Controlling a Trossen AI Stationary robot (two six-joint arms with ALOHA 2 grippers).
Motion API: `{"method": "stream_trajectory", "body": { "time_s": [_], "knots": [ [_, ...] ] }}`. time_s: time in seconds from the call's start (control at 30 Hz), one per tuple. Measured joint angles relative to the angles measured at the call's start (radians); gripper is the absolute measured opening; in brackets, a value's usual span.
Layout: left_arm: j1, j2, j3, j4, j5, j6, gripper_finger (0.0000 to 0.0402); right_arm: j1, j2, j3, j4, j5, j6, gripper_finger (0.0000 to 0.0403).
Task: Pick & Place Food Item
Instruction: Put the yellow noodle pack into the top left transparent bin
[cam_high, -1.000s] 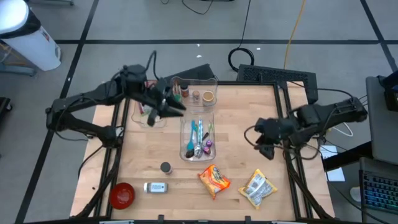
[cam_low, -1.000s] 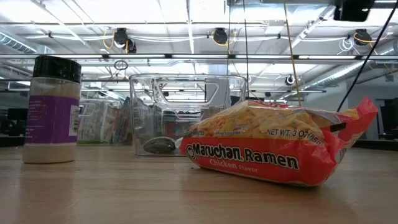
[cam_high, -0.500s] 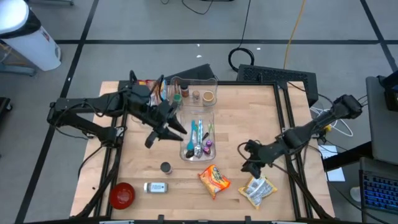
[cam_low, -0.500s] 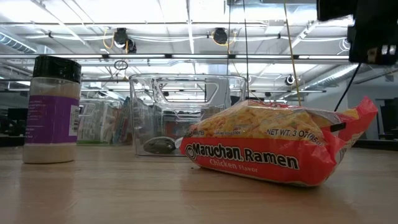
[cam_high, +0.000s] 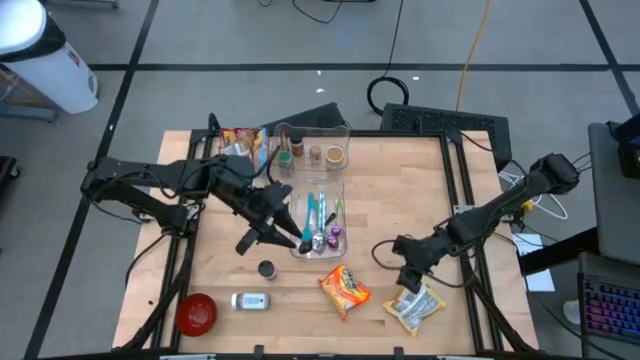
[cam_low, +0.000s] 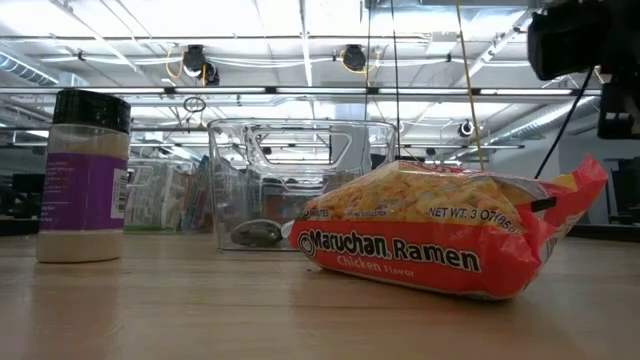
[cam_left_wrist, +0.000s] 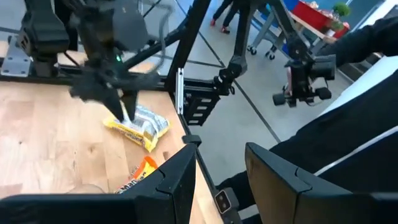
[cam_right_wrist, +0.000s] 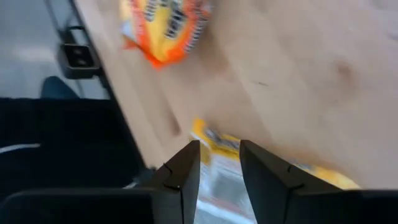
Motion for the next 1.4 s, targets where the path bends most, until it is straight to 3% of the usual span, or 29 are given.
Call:
{"method": "stream_trajectory", "body": {
  "time_s": [0.2,0.37,0.6,0.7,0.93,1.4],
  "knots": [
    [0.0,0.003,0.0,-0.005,0.006,0.0,0.0145,0.021,-0.081,0.0,-0.229,0.003,0.011,0.0104],
    [-0.003,0.004,0.0,-0.016,0.008,-0.001,0.0145,0.034,-0.087,0.0,-0.316,0.003,0.002,0.0104],
    [-0.006,0.003,0.0,-0.035,0.008,0.004,0.0145,0.033,-0.087,-0.095,-0.249,-0.052,0.042,0.0104],
    [-0.006,0.003,0.0,-0.034,0.008,0.008,0.0145,0.033,-0.089,-0.166,-0.165,-0.102,0.087,0.0104],
    [-0.006,0.003,0.0,-0.034,0.008,0.008,0.0145,0.033,-0.122,-0.289,0.065,-0.104,0.18,0.0104],
    [-0.006,0.003,0.0,-0.032,-0.026,0.013,0.0145,0.038,-0.121,-0.343,0.111,-0.103,0.206,0.0103]
  ]
}}
